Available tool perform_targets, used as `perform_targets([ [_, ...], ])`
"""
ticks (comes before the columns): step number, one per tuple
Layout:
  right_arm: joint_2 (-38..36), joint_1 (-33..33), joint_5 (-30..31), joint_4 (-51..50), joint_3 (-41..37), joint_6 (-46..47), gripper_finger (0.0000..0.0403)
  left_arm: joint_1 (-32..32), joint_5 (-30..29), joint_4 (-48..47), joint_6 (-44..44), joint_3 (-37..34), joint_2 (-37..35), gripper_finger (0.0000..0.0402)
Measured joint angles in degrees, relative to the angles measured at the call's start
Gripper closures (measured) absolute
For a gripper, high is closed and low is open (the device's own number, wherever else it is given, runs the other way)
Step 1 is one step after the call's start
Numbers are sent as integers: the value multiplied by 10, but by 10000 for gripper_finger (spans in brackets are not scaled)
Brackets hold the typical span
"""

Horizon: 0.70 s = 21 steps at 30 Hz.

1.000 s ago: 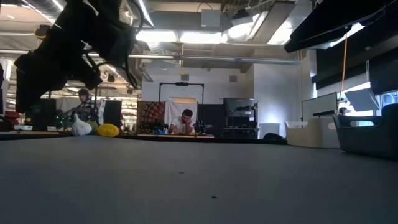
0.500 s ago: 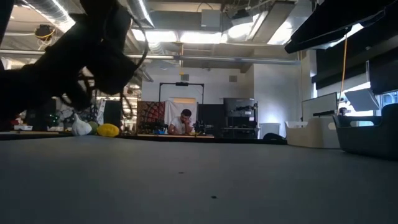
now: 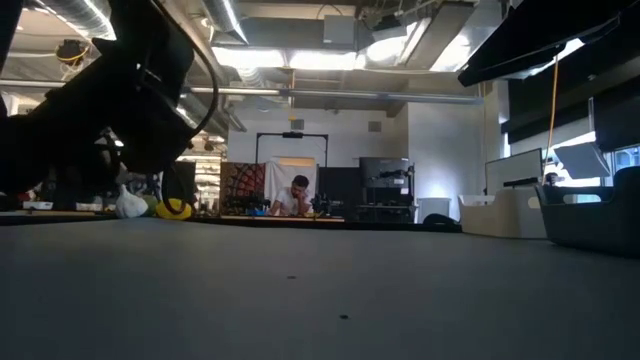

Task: Sort produce into baskets
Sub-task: Put the yellow lemon into the gray bin

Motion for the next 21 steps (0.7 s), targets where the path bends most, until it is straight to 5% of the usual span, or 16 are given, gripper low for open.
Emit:
perform_targets([
  [10,0,0,0,0,0,0,130,-2,-2,0,12,0,8,105],
  [21,0,0,1,-2,0,0,130,-24,9,-3,77,2,102,105],
])
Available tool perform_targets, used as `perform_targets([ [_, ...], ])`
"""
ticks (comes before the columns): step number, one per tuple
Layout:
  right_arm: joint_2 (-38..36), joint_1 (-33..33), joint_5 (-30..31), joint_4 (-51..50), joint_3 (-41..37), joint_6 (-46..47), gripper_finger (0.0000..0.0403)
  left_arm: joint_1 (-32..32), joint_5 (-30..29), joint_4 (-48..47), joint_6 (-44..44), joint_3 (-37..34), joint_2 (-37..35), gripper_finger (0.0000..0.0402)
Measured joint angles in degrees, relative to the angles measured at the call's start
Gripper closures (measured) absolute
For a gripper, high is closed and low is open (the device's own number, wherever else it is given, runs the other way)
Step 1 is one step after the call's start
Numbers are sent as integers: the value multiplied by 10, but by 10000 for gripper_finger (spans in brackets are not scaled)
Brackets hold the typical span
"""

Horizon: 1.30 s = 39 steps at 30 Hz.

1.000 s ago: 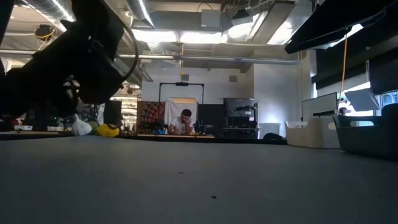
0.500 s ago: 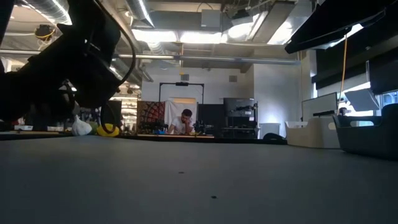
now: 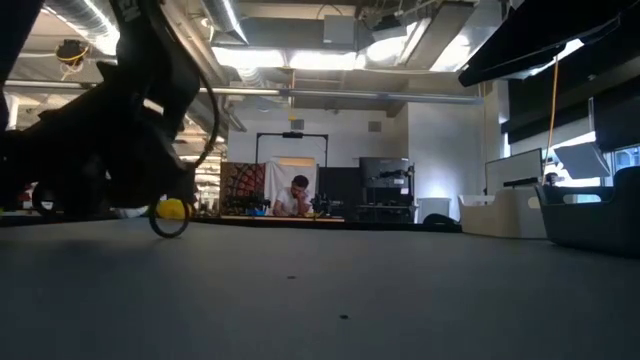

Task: Sort produce into baskets
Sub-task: Put the yellow lemon into the gray bin

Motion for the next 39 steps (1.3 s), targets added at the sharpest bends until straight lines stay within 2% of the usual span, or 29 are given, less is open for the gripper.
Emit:
perform_targets([
  [8,0,0,0,0,0,0,130,-4,1,4,25,1,22,113],
  [17,0,0,0,-1,0,0,130,-4,1,29,29,-2,22,187],
  [21,0,0,0,5,0,0,130,-4,2,28,29,-2,22,208],
  [27,0,0,-5,4,0,0,130,-4,-6,27,17,2,0,210],
  [39,0,0,-6,10,0,1,130,-8,-57,7,-13,73,-98,211],
])
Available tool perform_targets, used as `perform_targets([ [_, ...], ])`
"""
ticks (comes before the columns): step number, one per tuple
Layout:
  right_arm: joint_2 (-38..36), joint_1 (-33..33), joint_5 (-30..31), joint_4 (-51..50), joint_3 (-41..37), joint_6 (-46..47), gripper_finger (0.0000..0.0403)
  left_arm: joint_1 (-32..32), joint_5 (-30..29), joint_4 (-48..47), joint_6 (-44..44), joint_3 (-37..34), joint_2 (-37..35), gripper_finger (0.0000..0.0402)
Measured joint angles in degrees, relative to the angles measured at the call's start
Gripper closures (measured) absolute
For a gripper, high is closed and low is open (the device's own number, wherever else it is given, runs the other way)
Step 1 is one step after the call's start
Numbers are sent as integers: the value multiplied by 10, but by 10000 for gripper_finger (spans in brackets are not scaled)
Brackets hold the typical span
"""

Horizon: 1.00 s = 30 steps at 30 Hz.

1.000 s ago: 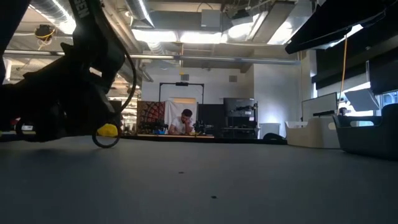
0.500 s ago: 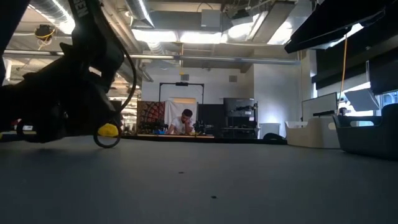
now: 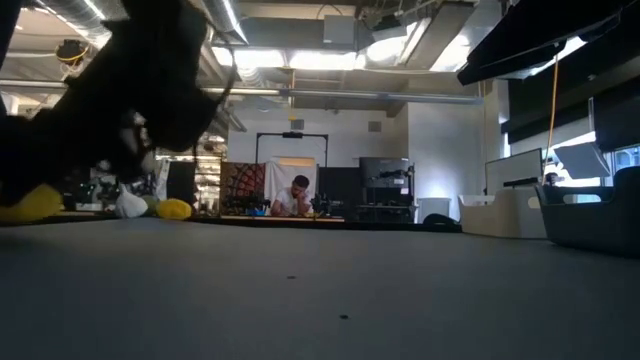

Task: Sort produce into baskets
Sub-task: Put the yellow lemon into the gray bin

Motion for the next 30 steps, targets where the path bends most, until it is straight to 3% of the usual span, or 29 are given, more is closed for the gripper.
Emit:
perform_targets([
  [5,0,0,3,0,0,-2,130,0,-27,16,-17,45,-45,213],
  [10,0,0,5,0,0,-2,130,0,-58,96,-16,92,-76,210],
  [23,0,0,6,3,0,-1,130,-3,-57,385,89,160,-86,208],
  [30,0,0,6,3,0,-1,130,-8,-17,559,133,161,-86,208],
])
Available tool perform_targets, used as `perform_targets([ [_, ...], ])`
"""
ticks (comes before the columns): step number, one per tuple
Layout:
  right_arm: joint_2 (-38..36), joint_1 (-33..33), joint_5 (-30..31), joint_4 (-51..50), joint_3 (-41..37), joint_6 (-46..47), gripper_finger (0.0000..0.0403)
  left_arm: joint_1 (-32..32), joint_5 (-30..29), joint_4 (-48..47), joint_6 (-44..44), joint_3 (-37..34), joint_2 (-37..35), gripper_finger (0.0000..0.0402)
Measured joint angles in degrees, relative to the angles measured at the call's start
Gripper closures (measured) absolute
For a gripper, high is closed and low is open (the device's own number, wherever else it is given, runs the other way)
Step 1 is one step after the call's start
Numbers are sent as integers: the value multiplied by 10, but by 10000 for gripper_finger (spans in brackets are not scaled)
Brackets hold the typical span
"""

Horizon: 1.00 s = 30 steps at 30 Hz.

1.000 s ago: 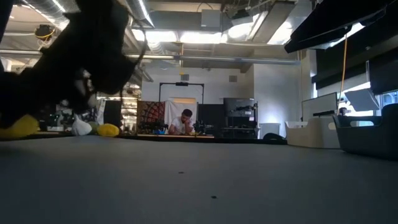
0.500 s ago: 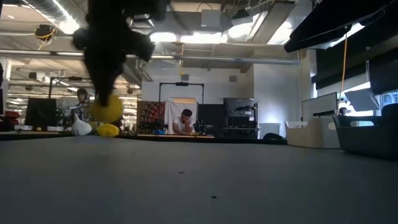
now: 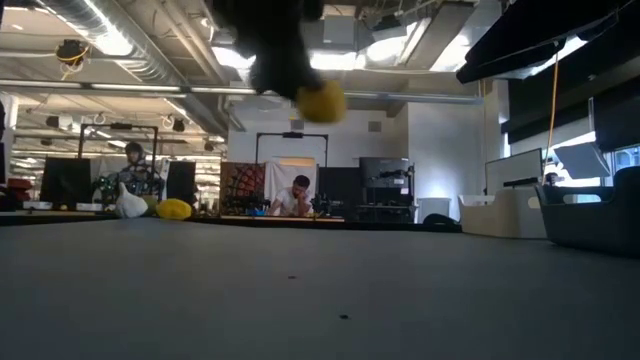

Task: Sort produce into baskets
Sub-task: Put the yellow lemon into the gray bin

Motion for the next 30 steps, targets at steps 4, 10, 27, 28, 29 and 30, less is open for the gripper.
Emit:
perform_targets([
  [4,0,0,10,1,0,0,130,-18,2,86,44,0,0,208],
  [10,0,-5,24,35,0,-30,130,-44,-22,197,101,0,1,208],
  [27,0,-56,-15,151,0,-108,130,-78,-100,300,196,1,54,208],
  [28,0,-56,-16,155,0,-111,130,-77,-102,301,197,1,54,208],
  [29,0,-56,-16,158,0,-114,130,-77,-102,305,196,1,54,208],
  [30,0,-56,-15,160,0,-116,130,-76,-103,308,197,1,54,208],
])
